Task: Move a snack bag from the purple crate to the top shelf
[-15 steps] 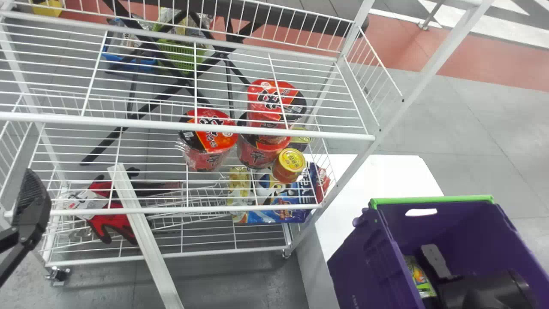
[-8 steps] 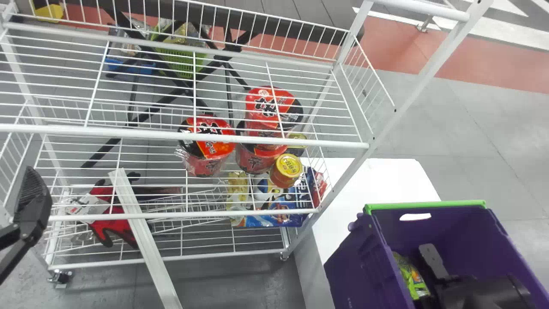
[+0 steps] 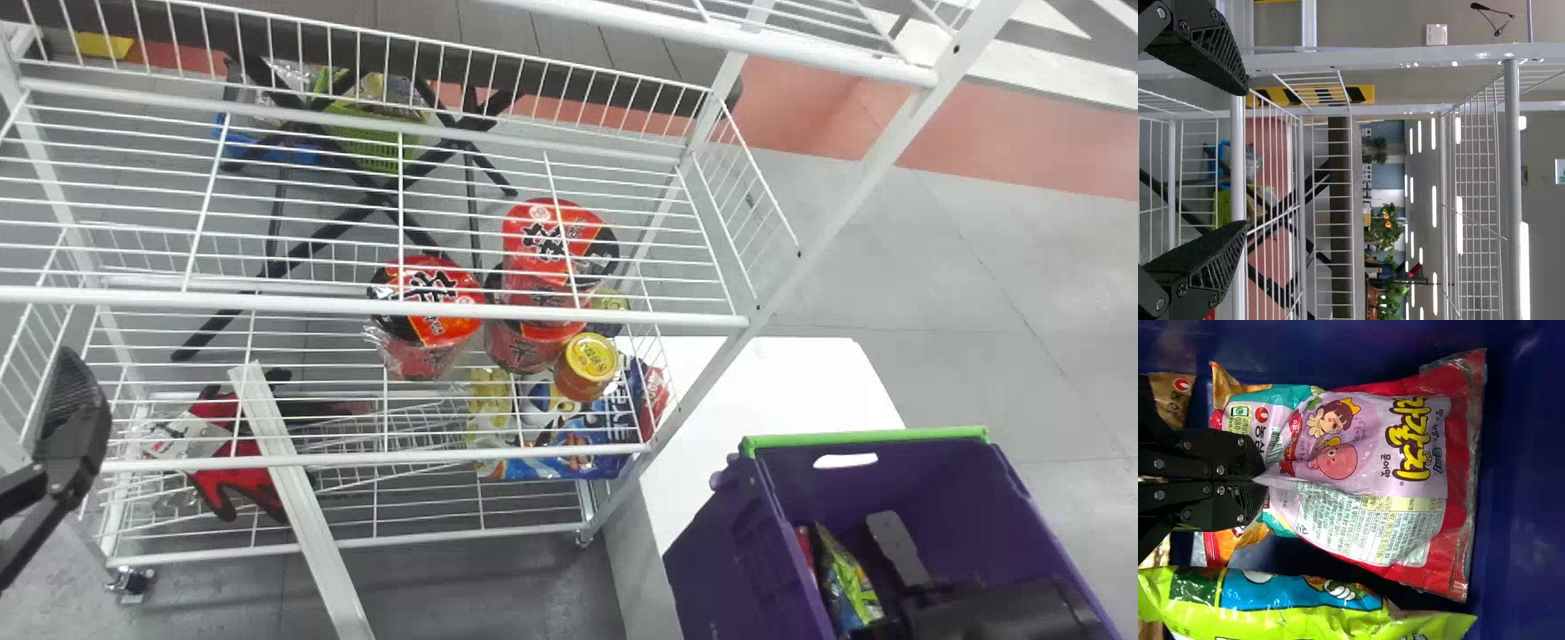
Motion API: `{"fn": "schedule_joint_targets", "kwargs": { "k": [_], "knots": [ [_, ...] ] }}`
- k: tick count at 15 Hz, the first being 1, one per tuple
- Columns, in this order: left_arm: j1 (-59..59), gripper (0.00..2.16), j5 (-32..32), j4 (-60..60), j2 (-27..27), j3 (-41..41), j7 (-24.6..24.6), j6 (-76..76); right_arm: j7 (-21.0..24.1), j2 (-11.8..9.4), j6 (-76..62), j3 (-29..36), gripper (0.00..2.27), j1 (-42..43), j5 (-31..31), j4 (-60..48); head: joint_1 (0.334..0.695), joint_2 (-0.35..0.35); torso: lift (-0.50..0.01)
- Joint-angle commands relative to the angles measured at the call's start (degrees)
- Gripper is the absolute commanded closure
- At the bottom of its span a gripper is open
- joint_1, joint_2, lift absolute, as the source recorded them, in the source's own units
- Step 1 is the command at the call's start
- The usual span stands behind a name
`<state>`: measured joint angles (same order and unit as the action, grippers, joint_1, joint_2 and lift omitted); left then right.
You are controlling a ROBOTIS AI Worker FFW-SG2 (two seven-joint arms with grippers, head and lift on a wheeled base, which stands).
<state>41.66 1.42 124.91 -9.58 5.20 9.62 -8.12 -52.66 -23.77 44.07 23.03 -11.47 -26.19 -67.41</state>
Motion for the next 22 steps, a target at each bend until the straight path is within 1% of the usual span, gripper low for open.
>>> {"fn": "schedule_joint_targets", "kwargs": {
  "k": [1,5,7,22],
  "knots": [
    [0.00,0.13,-0.02,-0.01,0.00,0.16,-0.04,0.00,0.19,0.04,-0.16,0.08,1.51,-0.22,0.00,0.00,0.695,-0.350,-0.389],
    [0.00,0.13,-0.10,-0.10,-0.09,0.16,0.04,0.00,0.45,0.13,-0.34,0.43,1.51,-1.01,0.00,-0.44,0.695,-0.350,-0.373],
    [0.00,0.13,-0.10,-0.01,-0.09,0.16,0.04,0.17,0.45,0.57,-0.51,1.05,1.51,-1.80,0.00,-1.67,0.695,-0.350,-0.365],
    [0.00,0.13,-0.10,0.16,-0.09,-0.01,0.04,0.17,1.25,0.83,-2.27,1.84,1.51,-2.85,0.00,-1.67,0.695,-0.350,-0.306]
  ]
}}
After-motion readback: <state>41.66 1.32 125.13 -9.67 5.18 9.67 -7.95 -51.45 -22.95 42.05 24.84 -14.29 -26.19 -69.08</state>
